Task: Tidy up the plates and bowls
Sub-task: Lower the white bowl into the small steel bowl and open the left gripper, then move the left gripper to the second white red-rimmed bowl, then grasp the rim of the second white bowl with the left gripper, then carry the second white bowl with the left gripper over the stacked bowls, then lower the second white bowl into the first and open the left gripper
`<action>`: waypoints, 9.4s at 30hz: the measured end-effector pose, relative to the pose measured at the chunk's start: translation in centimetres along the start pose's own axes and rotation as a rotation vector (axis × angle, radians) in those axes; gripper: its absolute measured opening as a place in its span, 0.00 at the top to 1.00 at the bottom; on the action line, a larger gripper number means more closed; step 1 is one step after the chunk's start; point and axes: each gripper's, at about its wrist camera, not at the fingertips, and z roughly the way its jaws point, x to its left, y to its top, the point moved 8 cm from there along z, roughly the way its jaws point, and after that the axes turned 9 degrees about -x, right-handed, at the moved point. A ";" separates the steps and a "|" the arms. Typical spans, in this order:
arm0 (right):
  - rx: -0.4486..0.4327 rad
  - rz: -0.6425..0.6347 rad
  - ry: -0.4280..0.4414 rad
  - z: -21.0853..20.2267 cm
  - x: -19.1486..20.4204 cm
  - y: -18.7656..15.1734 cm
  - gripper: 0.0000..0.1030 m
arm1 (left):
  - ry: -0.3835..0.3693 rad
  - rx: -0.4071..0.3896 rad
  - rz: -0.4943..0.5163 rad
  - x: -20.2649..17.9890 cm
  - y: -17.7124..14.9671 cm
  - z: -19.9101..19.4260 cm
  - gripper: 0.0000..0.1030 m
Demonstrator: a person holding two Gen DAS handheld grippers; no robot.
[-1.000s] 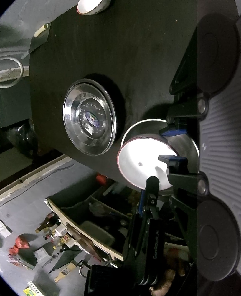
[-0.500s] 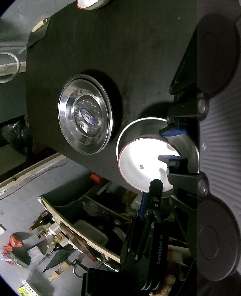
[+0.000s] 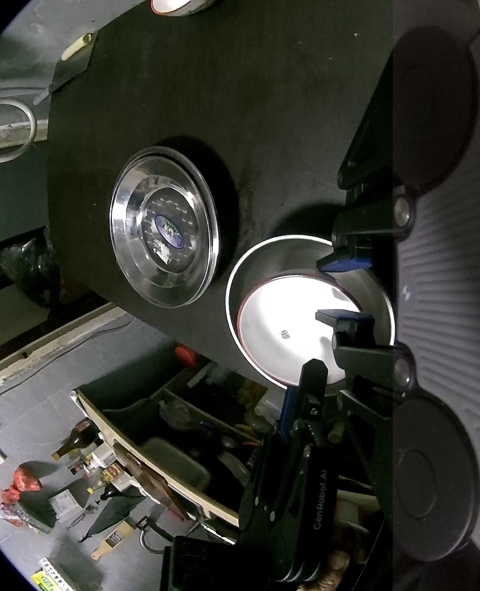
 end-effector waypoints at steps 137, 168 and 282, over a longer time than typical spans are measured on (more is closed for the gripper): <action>-0.513 0.663 -0.525 -2.3 -27.4 4.2 0.72 | -0.100 0.110 0.356 -15.7 18.0 25.3 0.86; -0.423 0.146 -0.120 -6.9 -7.7 6.9 0.75 | -0.064 -0.233 0.033 -5.8 11.9 2.7 0.86; -0.073 -0.098 -0.072 -2.9 0.7 2.6 0.37 | 0.096 -0.070 -0.031 1.0 2.8 -2.0 0.25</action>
